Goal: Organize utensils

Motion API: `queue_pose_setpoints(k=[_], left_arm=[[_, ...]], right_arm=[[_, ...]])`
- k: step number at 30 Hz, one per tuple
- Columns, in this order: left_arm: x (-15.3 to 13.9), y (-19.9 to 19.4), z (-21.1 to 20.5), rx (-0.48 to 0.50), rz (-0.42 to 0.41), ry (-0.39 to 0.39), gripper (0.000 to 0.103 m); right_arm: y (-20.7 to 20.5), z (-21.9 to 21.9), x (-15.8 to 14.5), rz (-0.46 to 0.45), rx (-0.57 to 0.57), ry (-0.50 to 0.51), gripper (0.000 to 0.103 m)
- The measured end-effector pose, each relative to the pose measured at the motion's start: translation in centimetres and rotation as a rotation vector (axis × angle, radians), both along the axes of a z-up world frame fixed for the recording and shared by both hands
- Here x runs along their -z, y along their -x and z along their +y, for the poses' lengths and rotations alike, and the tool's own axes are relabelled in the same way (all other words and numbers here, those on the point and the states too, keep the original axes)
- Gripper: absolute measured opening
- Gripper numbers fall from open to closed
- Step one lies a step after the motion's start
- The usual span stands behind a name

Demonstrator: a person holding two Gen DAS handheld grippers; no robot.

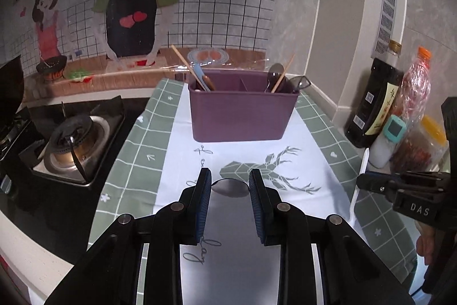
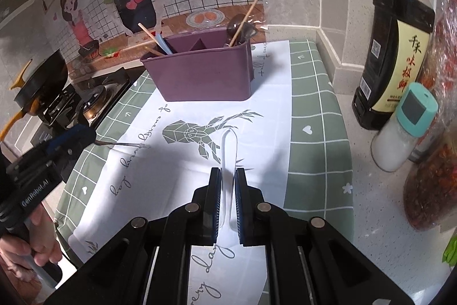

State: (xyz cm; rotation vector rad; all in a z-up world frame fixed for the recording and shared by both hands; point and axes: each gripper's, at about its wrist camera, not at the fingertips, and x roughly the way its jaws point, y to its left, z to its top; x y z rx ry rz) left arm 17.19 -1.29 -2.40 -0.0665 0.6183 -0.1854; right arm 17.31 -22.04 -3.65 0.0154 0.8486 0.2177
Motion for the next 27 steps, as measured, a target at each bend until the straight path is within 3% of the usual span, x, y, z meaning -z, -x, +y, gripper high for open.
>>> queue_pose_setpoints(k=[4,7,9,14,17,19,22,27], left_arm=[[-1.3,0.0,0.1,0.014,-0.004,0.003,0.028],[-4.0,-0.3,0.5,0.030,-0.015,0.032,0.028],[-7.7,-1.1,1.1,0.049,-0.034,0.066,0.020],[-16.9,-5.0,3.8,0.085,-0.088,0.197,0.020],[-19.5,-7.6,5.0,0.075,-0.116,0.223,0.020],[-19.4,-8.8,5.2,0.072,-0.101,0.190,0.020],[-16.2,-10.2,5.6,0.054,0.006,0.144,0.022],[-6.9,-11.1,6.6,0.000,0.280,0.142,0.023]], right_arm=[[-0.1,0.1,-0.7,-0.013,-0.007,-0.004,0.009],[-0.3,0.0,-2.9,-0.052,-0.015,-0.034,0.009],[-0.8,0.1,-5.9,-0.114,-0.031,-0.040,0.009],[-3.4,1.4,-16.1,-0.336,-0.065,-0.036,0.009],[-6.0,2.7,-19.5,-0.409,-0.038,-0.017,0.009],[-7.7,3.3,-19.9,-0.401,-0.034,-0.020,0.009],[-8.5,3.8,-18.3,-0.364,-0.046,-0.013,0.009],[-8.5,4.0,-14.5,-0.292,-0.053,0.006,0.008]])
